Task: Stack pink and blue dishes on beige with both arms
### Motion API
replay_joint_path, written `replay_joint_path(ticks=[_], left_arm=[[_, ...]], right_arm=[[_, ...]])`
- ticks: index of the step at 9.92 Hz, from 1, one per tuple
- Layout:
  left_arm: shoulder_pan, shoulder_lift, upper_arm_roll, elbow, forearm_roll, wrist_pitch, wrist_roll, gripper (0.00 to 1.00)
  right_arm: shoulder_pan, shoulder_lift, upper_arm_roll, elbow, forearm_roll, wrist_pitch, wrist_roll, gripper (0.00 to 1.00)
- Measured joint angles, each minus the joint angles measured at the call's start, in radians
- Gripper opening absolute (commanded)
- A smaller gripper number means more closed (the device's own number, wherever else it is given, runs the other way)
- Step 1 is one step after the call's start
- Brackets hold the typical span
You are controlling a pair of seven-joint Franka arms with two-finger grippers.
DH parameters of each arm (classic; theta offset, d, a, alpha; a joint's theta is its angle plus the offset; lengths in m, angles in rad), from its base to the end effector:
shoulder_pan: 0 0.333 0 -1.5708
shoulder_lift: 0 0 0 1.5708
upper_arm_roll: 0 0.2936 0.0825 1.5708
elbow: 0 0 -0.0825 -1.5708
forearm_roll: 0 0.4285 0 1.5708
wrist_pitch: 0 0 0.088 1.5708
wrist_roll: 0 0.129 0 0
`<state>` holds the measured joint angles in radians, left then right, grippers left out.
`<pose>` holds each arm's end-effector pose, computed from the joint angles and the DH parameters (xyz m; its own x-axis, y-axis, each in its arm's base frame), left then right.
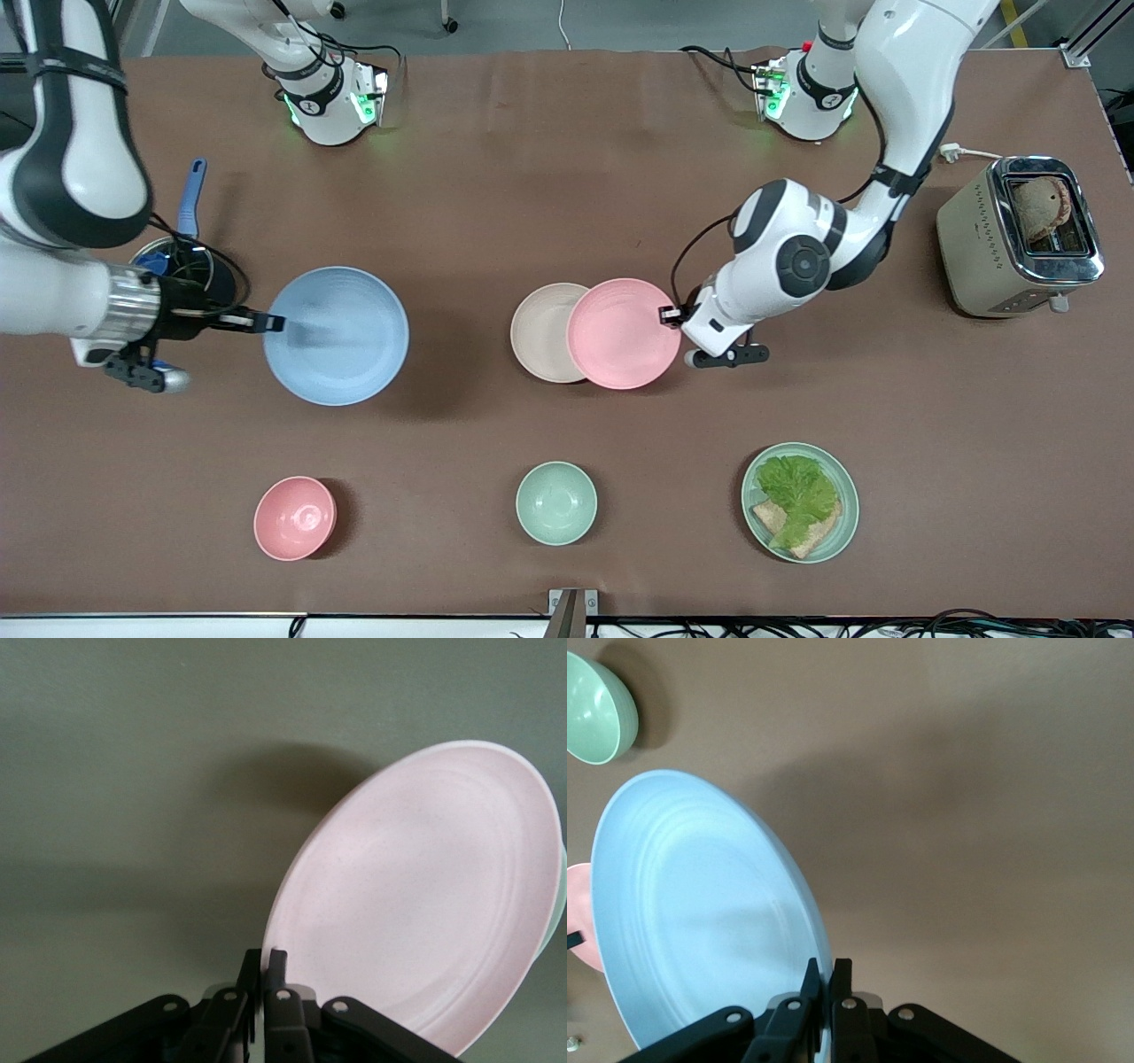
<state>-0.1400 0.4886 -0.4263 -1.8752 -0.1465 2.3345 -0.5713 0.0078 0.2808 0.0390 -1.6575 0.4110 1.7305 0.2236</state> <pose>0.5572 -0.3552 0.2032 0.9764 0.1282 -0.1741 0.1683 -0.9560 0.2403 0.6503 0.0743 0.3803 0.9286 -0.2202 -0.2986 -0.3158 -0.8916 -0.3246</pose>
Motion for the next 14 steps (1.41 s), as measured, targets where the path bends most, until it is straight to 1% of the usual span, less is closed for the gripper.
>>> replay_joint_path(ticks=[2,4,6,7,8,9,10,11,12,14], left_arm=[[-0.051,0.044,-0.013,0.005,0.01,0.07,-0.094,0.03],[-0.07,0.088,-0.046,0.006,0.016,0.142,-0.157,0.05],[-0.079,0.127,-0.058,0.007,0.059,0.189,-0.208,0.06],[-0.08,0.142,-0.06,0.007,0.08,0.213,-0.227,0.11],[-0.081,0.156,-0.063,0.008,0.094,0.236,-0.244,0.22],[-0.083,0.166,-0.064,0.008,0.1,0.248,-0.262,0.42],[-0.084,0.168,-0.065,0.009,0.102,0.256,-0.276,0.96],[-0.083,0.167,-0.066,0.017,0.102,0.258,-0.283,1.0],[-0.081,0.162,-0.066,0.023,0.103,0.257,-0.285,1.0],[-0.078,0.113,-0.053,0.024,0.104,0.221,-0.285,1.0]], right_arm=[[0.001,0.0,0.057,-0.044,0.0,0.065,0.052,0.01],[0.001,0.0,0.107,-0.079,0.0,0.128,0.1,0.01],[0.001,0.001,0.147,-0.123,0.0,0.203,0.118,0.01],[0.002,0.002,0.168,-0.161,0.0,0.259,0.119,0.01],[0.002,0.003,0.184,-0.194,0.0,0.303,0.12,0.01],[0.002,0.004,0.195,-0.213,0.0,0.319,0.121,0.01],[0.002,0.004,0.213,-0.222,0.0,0.328,0.126,0.01],[0.004,0.004,0.237,-0.231,0.001,0.345,0.137,0.01],[0.005,0.004,0.271,-0.247,0.001,0.383,0.158,0.01],[0.013,0.013,0.354,-0.305,0.001,0.523,0.226,0.01]])
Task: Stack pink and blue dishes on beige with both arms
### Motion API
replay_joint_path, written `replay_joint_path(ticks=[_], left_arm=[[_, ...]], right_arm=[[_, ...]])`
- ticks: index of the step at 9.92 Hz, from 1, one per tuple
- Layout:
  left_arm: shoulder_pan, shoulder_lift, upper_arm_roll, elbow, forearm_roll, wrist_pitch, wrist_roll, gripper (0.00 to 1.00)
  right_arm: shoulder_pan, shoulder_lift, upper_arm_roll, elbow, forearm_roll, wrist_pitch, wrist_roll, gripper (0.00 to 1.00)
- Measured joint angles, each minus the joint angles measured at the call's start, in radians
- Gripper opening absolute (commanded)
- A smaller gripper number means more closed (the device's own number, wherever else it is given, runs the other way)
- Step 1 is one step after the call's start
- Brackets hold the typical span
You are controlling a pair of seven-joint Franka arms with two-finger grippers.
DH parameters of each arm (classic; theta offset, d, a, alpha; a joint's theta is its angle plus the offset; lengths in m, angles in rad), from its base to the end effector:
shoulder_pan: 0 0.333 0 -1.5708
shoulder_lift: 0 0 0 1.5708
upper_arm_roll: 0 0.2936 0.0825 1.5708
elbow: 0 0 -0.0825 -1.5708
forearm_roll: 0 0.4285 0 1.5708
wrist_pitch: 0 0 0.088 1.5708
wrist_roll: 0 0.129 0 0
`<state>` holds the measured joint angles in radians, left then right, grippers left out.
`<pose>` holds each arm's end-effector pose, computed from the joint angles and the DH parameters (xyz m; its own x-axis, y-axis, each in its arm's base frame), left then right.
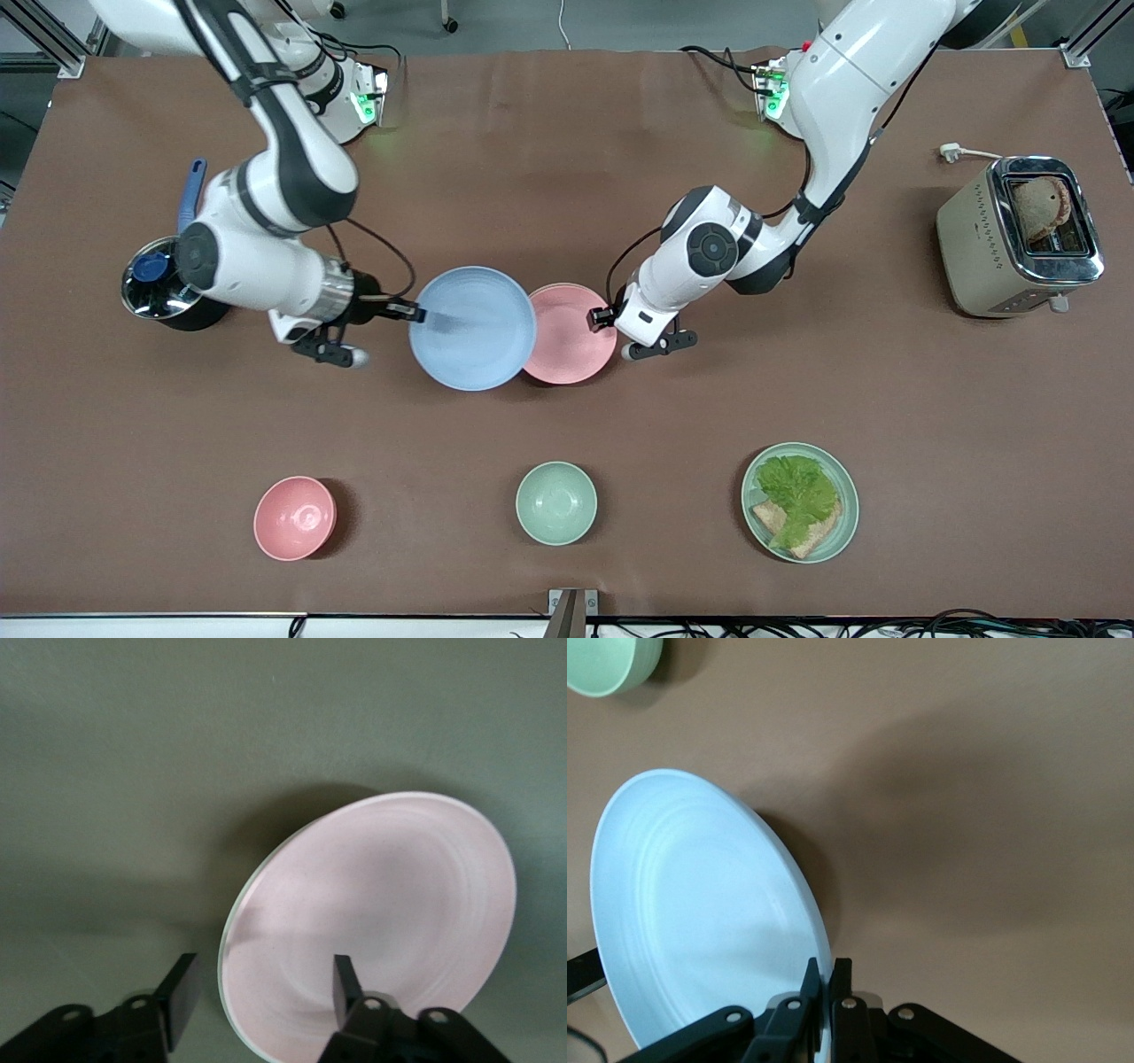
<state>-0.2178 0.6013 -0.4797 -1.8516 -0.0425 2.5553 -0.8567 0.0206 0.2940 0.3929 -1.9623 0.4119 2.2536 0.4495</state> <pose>0.5278 -0.4323 0.1733 0.9564 0.2636 -0.1256 0.2897 -0.9103 0.2957 0.5798 0.2708 0.2723 0.9385 -0.2608 -0.2261 -0.3283 -0.8767 -0.3516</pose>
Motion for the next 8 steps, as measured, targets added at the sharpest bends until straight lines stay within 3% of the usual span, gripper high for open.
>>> replay_joint_path(ticks=[3,8], left_arm=[[0.011,-0.186,0.123,0.003,0.089,-0.246,0.042,1.0],[0.084,-0.443,0.357,0.004,0.116,-0.468,0.43,1.0]], right_arm=[[0.047,0.085,0.059,-0.034,0.0,0.209,0.082,0.01],[0.144,0.228,0.081,-0.039,0.0,0.456,0.128,0.02]])
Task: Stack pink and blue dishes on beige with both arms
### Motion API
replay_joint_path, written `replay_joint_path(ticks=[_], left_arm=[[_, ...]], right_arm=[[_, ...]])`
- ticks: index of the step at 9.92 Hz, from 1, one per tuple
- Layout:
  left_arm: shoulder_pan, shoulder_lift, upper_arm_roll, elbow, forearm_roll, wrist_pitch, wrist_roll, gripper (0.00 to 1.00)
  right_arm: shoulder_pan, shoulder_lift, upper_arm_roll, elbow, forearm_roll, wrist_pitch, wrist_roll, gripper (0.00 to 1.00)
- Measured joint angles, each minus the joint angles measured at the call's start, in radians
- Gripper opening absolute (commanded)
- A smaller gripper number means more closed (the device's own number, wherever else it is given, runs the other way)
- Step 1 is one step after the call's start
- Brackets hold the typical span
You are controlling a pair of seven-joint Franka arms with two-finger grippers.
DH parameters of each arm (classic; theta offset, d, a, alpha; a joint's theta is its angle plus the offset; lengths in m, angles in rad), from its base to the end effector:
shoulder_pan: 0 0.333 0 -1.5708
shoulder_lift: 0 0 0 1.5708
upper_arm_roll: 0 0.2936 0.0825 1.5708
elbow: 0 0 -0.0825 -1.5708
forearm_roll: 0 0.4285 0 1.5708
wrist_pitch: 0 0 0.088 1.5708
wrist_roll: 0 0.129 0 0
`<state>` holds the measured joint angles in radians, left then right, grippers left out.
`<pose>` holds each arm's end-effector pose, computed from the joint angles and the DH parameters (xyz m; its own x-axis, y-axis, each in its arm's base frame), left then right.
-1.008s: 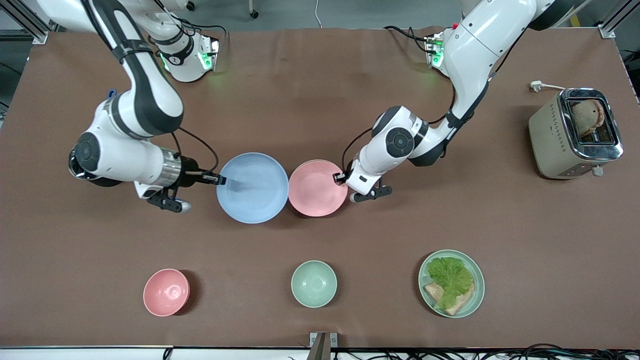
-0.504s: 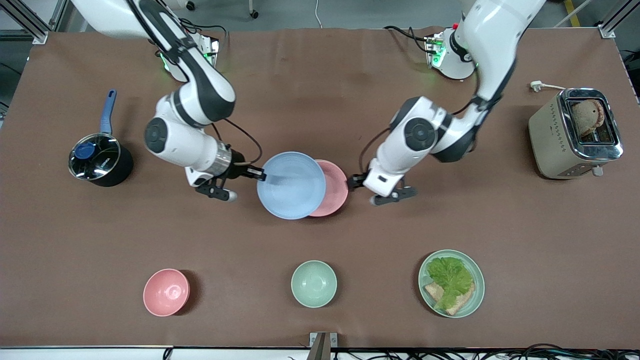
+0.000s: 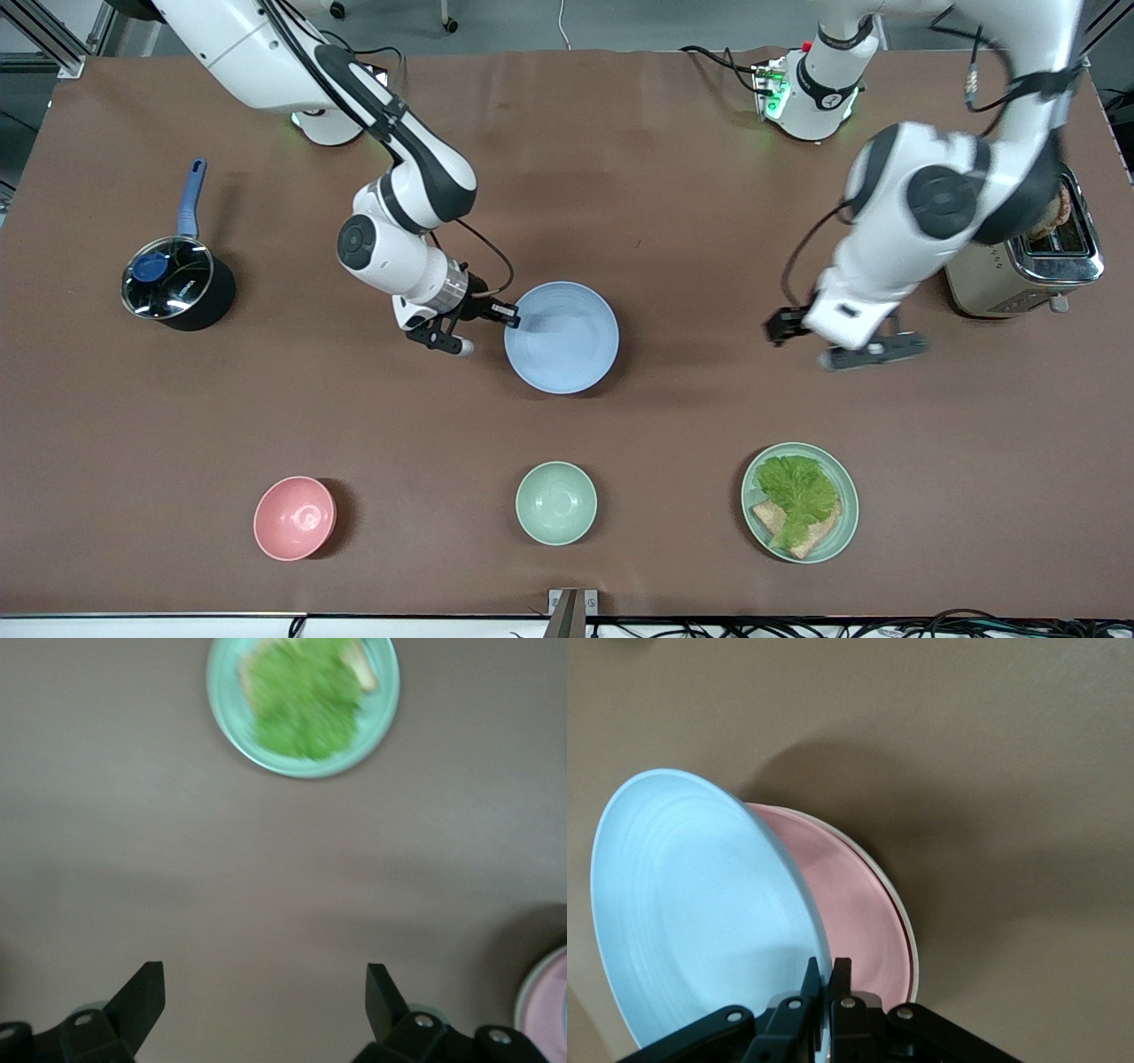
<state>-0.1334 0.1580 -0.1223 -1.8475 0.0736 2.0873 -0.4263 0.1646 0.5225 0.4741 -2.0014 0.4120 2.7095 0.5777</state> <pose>0.6300 -0.1574 0.3838 0.9859 0.1377 0.0946 0.1392 -0.9902 -0.0093 0.5279 0.3820 0.1667 0.9290 -0.3318 -0.1638 -0.3699 -0.8234 -0.4303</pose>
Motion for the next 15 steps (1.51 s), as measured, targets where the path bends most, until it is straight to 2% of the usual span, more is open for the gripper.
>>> replay_joint_path(ticks=[3,8,10,11,12,13,14,15], left_arm=[[0.022,-0.151,0.107,0.008,0.001,-0.088,0.213,1.0],[0.022,-0.425,0.193,0.014,-0.002,-0.373,0.385,1.0],[0.021,-0.474,0.222,0.026,-0.007,-0.405,0.433,1.0],[0.019,-0.472,0.223,0.062,-0.007,-0.444,0.439,1.0],[0.013,-0.452,0.222,0.121,-0.007,-0.515,0.439,1.0],[0.009,-0.414,0.222,0.202,-0.007,-0.597,0.439,1.0],[0.006,-0.372,0.222,0.279,-0.008,-0.662,0.439,1.0],[0.005,-0.34,0.221,0.328,-0.009,-0.694,0.439,1.0]], right_arm=[[0.015,0.019,0.0,-0.034,-0.003,0.049,0.0,0.02],[0.007,0.015,-0.002,-0.058,-0.029,0.057,-0.002,0.04],[0.003,0.0,-0.002,-0.058,-0.03,0.045,-0.002,0.05],[0.003,-0.001,-0.002,-0.06,-0.03,0.041,-0.002,0.06],[0.003,-0.001,-0.002,-0.065,-0.031,0.039,-0.002,0.17],[0.003,-0.001,-0.002,-0.071,-0.033,0.039,-0.002,0.44],[0.003,-0.001,-0.002,-0.074,-0.034,0.039,-0.002,0.88],[0.003,-0.002,-0.002,-0.075,-0.036,0.039,-0.002,1.0]])
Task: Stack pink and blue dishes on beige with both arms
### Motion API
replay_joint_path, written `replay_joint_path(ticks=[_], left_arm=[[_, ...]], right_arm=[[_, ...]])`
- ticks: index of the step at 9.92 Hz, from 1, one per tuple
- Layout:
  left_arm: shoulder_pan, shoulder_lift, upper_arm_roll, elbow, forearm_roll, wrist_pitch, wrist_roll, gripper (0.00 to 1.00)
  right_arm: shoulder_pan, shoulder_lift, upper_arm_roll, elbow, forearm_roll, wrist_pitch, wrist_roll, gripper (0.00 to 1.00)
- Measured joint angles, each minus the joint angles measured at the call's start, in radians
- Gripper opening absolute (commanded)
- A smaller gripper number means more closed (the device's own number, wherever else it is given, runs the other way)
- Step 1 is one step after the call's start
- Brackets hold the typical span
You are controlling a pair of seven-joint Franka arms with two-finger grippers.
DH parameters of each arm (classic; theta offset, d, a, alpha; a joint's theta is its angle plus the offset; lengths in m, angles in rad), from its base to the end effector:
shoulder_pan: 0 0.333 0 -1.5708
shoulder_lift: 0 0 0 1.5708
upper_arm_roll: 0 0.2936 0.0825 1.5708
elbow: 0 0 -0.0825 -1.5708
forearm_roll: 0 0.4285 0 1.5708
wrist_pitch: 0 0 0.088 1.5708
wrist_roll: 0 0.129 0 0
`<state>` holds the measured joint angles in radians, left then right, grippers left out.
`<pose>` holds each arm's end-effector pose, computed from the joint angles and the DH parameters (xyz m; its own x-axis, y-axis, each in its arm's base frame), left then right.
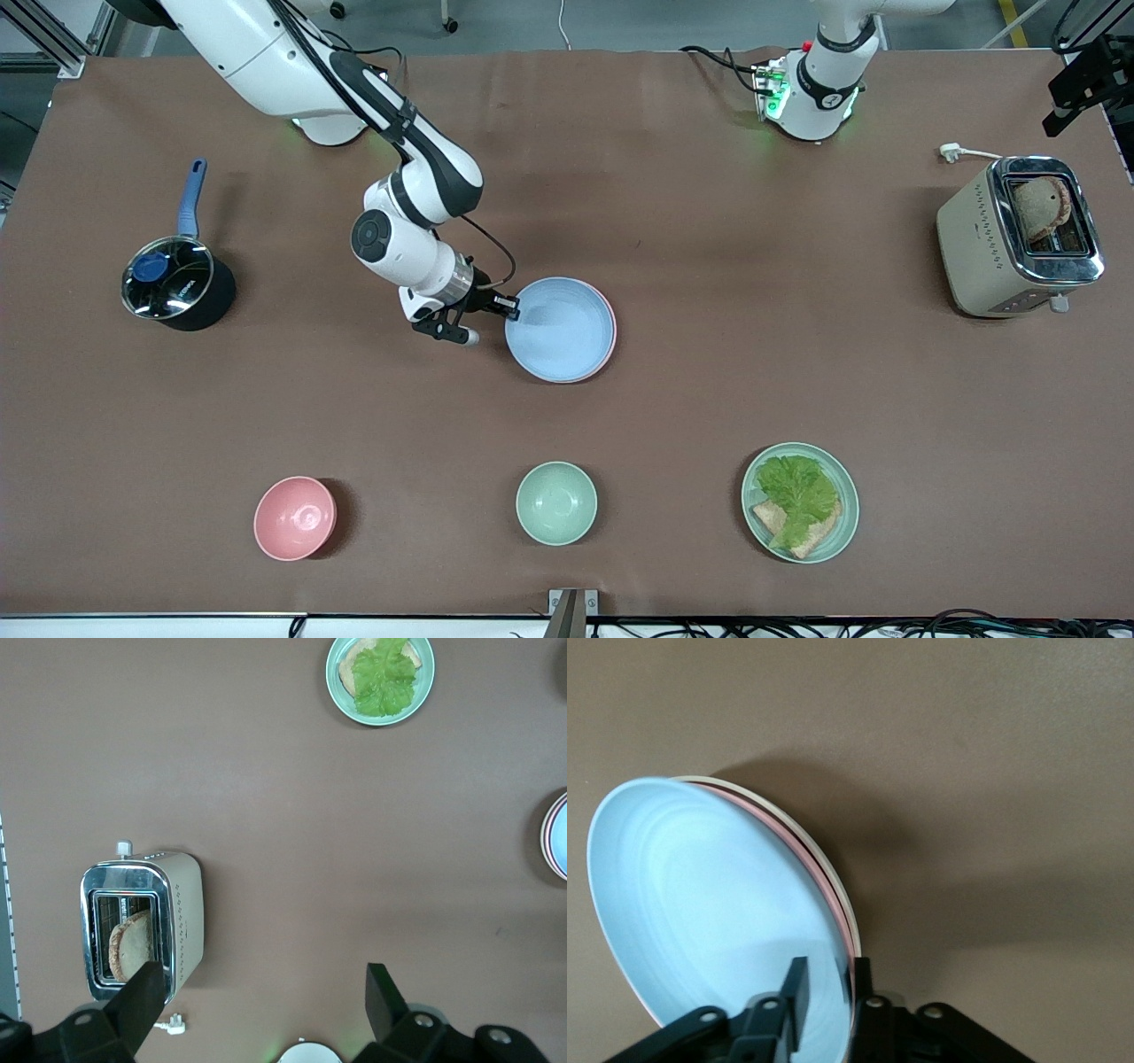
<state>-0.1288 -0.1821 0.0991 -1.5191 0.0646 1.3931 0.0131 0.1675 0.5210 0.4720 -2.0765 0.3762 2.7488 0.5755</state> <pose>0.5213 -0.0007 0.6920 0.9980 -0.0320 0.0547 -0.0295 -0.9985 -0.0457 0.5030 0.3721 0.1397 0.9380 -0.3100 -0.1551 -0.3464 -0.8539 -0.3885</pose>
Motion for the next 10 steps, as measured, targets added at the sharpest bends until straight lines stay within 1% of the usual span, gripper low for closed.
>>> replay_joint_path(ticks=[2,3,4,5,6,7,8,10], left_arm=[[0.0,0.037,0.0,0.029,0.0,-0.014,0.0,1.0],[0.0,0.051,-0.001,0.03,0.0,-0.014,0.0,1.0],[0.0,0.059,-0.001,0.031,0.0,-0.014,0.0,1.0],[0.001,0.06,-0.003,0.032,-0.001,-0.014,-0.001,1.0],[0.002,0.06,-0.003,0.035,-0.012,-0.014,-0.005,1.0],[0.007,0.06,-0.003,0.038,-0.037,-0.013,-0.009,1.0],[0.013,0.062,-0.002,0.039,-0.056,-0.013,-0.009,1.0],[0.019,0.088,-0.001,0.056,-0.061,-0.01,-0.009,1.0]], right_arm=[[-0.008,-0.028,0.0,0.004,-0.002,-0.014,0.0,1.0],[-0.023,-0.076,-0.001,0.011,-0.006,-0.07,-0.001,1.0],[-0.052,-0.152,-0.003,0.021,-0.026,-0.154,-0.001,1.0],[-0.098,-0.249,-0.011,0.032,-0.083,-0.266,-0.001,1.0],[-0.141,-0.348,-0.036,0.052,-0.17,-0.401,0.0,1.0],[-0.162,-0.426,-0.083,0.09,-0.256,-0.536,0.0,1.0],[-0.169,-0.47,-0.134,0.149,-0.309,-0.648,0.0,1.0],[-0.173,-0.488,-0.244,0.31,-0.343,-0.839,-0.039,1.0]])
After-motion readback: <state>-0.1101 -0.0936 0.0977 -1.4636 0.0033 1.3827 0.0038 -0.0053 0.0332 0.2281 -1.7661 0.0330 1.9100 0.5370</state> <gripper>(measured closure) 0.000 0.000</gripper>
